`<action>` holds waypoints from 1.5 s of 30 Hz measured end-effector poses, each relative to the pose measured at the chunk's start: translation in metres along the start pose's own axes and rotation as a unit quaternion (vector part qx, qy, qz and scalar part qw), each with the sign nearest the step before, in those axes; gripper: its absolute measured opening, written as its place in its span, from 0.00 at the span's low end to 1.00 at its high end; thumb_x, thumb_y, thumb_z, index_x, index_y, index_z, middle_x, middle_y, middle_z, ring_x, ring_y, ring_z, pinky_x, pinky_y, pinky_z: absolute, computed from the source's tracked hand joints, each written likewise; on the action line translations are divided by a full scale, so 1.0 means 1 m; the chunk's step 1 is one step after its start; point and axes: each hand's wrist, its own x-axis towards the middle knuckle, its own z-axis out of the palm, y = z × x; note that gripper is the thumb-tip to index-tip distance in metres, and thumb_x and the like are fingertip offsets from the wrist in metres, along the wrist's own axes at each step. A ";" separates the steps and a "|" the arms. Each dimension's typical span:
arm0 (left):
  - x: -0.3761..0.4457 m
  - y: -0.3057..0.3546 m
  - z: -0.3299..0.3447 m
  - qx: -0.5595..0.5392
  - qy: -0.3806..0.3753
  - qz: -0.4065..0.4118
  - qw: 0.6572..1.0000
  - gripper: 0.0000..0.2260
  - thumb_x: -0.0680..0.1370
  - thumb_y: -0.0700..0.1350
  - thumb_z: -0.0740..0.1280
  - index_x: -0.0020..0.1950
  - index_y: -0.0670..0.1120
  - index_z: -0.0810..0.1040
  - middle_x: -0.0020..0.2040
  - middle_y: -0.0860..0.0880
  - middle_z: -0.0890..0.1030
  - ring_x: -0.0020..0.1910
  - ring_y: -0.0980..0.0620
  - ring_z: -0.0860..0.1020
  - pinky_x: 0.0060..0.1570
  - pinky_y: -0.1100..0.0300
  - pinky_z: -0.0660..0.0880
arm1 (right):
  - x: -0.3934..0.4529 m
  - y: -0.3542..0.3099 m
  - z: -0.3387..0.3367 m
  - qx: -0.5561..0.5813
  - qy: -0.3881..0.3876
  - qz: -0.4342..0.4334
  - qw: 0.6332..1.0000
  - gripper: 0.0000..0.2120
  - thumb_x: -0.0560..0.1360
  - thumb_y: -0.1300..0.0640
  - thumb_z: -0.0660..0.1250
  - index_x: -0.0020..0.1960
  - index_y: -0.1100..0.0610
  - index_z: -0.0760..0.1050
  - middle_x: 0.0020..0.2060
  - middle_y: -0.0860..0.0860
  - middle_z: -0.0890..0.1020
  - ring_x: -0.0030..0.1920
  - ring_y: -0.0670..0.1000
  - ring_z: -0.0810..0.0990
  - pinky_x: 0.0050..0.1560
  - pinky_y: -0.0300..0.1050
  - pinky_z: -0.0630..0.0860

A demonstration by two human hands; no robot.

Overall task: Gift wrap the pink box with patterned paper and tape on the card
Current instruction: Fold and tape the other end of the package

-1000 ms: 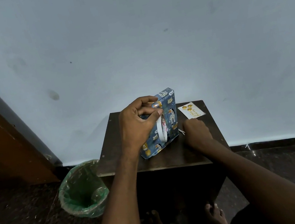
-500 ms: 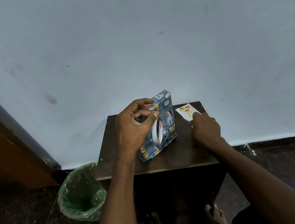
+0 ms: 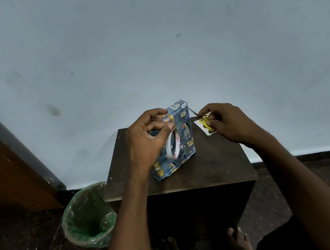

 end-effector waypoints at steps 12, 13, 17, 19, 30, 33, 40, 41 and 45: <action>0.001 0.000 -0.002 0.001 -0.008 0.012 1.000 0.13 0.76 0.39 0.79 0.59 0.46 0.84 0.40 0.52 0.88 0.53 0.57 0.84 0.57 0.68 0.75 | -0.004 -0.023 -0.014 0.018 -0.062 -0.043 0.997 0.17 0.70 0.62 0.77 0.55 0.44 0.85 0.44 0.46 0.85 0.41 0.40 0.82 0.51 0.43 0.77; 0.001 0.000 -0.002 0.003 -0.011 0.015 1.000 0.13 0.77 0.39 0.79 0.59 0.46 0.84 0.40 0.53 0.88 0.54 0.56 0.84 0.58 0.68 0.75 | -0.005 -0.026 -0.015 0.017 -0.067 -0.044 0.997 0.18 0.70 0.62 0.77 0.55 0.44 0.86 0.44 0.46 0.85 0.39 0.38 0.81 0.51 0.42 0.78; 0.000 0.001 -0.004 0.015 -0.028 0.026 0.999 0.13 0.77 0.39 0.79 0.60 0.47 0.84 0.41 0.53 0.89 0.55 0.55 0.84 0.61 0.67 0.74 | -0.009 -0.038 -0.011 0.015 -0.090 -0.053 0.994 0.18 0.70 0.61 0.77 0.56 0.46 0.86 0.44 0.45 0.84 0.39 0.36 0.81 0.49 0.38 0.78; 0.000 0.001 -0.005 0.021 -0.038 0.033 0.998 0.14 0.76 0.38 0.79 0.60 0.47 0.83 0.42 0.52 0.89 0.55 0.55 0.85 0.62 0.66 0.74 | -0.008 -0.039 -0.006 0.003 -0.090 -0.059 0.994 0.17 0.70 0.57 0.78 0.56 0.43 0.86 0.43 0.43 0.84 0.44 0.39 0.82 0.51 0.43 0.80; -0.002 0.005 -0.006 0.034 -0.035 0.044 0.998 0.15 0.75 0.35 0.78 0.60 0.46 0.85 0.41 0.50 0.88 0.54 0.57 0.85 0.58 0.70 0.74 | -0.006 -0.041 0.007 0.008 -0.076 -0.071 0.995 0.17 0.70 0.59 0.78 0.57 0.47 0.86 0.44 0.42 0.84 0.48 0.45 0.82 0.44 0.41 0.77; -0.002 0.006 -0.006 0.033 -0.032 0.043 0.998 0.15 0.75 0.35 0.78 0.60 0.46 0.84 0.41 0.49 0.88 0.55 0.57 0.85 0.58 0.70 0.74 | -0.006 -0.041 0.007 0.008 -0.071 -0.076 0.995 0.17 0.71 0.60 0.78 0.57 0.46 0.86 0.45 0.42 0.85 0.48 0.45 0.82 0.44 0.41 0.77; -0.001 0.006 -0.005 0.030 -0.033 0.044 0.998 0.15 0.75 0.35 0.78 0.60 0.46 0.84 0.41 0.52 0.89 0.54 0.58 0.85 0.59 0.70 0.74 | -0.005 -0.040 0.007 -0.009 -0.057 -0.090 0.994 0.14 0.73 0.59 0.78 0.55 0.45 0.87 0.37 0.44 0.83 0.42 0.48 0.82 0.46 0.52 0.81; -0.002 0.006 -0.005 0.030 -0.033 0.045 0.998 0.15 0.76 0.35 0.78 0.60 0.46 0.84 0.41 0.52 0.89 0.54 0.58 0.85 0.60 0.69 0.74 | -0.005 -0.040 0.007 -0.007 -0.054 -0.091 0.994 0.14 0.73 0.59 0.78 0.55 0.45 0.87 0.37 0.45 0.83 0.42 0.50 0.82 0.46 0.53 0.82; -0.002 0.005 -0.006 0.030 -0.034 0.042 0.998 0.16 0.75 0.36 0.79 0.60 0.47 0.83 0.42 0.53 0.89 0.55 0.57 0.84 0.60 0.68 0.74 | -0.004 -0.040 0.003 0.008 -0.048 -0.091 0.995 0.14 0.73 0.60 0.78 0.55 0.46 0.87 0.37 0.47 0.84 0.41 0.47 0.83 0.46 0.49 0.81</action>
